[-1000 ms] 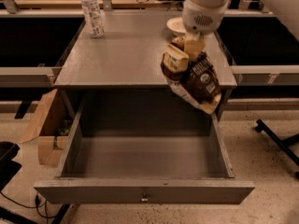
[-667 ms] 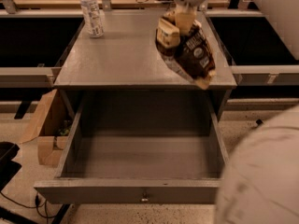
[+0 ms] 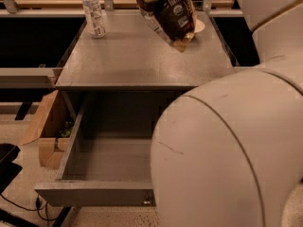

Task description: Pick brown chip bag from top drawer and place on counter

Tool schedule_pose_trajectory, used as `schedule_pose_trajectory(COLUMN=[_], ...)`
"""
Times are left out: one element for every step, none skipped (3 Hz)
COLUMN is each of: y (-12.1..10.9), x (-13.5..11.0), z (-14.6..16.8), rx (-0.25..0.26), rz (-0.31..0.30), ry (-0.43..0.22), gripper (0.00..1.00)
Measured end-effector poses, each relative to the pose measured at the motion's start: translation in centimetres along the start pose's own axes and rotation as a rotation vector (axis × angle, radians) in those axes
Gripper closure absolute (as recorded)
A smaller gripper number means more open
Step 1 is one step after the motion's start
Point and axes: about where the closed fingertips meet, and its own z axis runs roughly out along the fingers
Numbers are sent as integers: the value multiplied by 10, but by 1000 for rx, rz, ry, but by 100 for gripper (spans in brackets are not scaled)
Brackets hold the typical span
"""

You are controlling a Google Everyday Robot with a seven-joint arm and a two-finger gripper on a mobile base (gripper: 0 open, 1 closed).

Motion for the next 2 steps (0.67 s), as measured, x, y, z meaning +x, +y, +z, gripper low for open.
schedule_pose_trajectory(y=[-12,-14], x=[-30,-35], z=[30,36], rx=[-1,4], rz=[14,11], ry=[-92,-99], gripper=[100,82])
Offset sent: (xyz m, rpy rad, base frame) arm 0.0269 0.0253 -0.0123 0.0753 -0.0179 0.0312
